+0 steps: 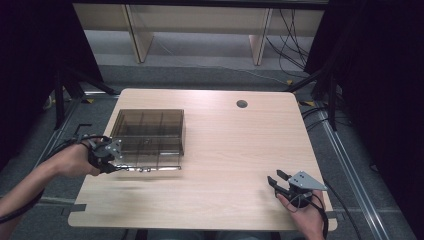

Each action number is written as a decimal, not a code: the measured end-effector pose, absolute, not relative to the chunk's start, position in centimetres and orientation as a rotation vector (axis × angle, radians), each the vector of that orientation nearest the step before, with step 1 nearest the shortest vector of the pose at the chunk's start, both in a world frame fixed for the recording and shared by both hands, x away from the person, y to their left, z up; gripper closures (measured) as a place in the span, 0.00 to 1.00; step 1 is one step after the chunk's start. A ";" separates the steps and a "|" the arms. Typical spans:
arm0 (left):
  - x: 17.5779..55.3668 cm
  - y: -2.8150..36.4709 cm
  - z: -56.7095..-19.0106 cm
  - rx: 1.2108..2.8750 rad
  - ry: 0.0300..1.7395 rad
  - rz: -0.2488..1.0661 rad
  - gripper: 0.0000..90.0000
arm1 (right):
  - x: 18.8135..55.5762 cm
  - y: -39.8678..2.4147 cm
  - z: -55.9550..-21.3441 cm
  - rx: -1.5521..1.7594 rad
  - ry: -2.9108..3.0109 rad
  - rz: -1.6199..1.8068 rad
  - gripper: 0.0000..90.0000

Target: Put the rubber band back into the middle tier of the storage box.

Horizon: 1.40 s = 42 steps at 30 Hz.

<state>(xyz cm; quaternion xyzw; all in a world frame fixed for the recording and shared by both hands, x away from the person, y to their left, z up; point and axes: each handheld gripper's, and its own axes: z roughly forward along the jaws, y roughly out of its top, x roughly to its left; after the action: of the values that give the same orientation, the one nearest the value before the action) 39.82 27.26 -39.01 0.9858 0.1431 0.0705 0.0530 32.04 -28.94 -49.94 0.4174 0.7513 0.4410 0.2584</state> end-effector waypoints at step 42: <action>44.5 26.3 -40.1 3.088 0.444 0.263 0.99 | 32.2 -29.2 -49.8 1.093 2.033 1.194 0.62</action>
<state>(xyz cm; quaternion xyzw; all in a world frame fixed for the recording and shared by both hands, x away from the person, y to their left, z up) 44.53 26.30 -40.07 0.9863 0.1418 0.0839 0.0056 32.18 -29.17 -49.82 0.4051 0.7536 0.4427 0.2683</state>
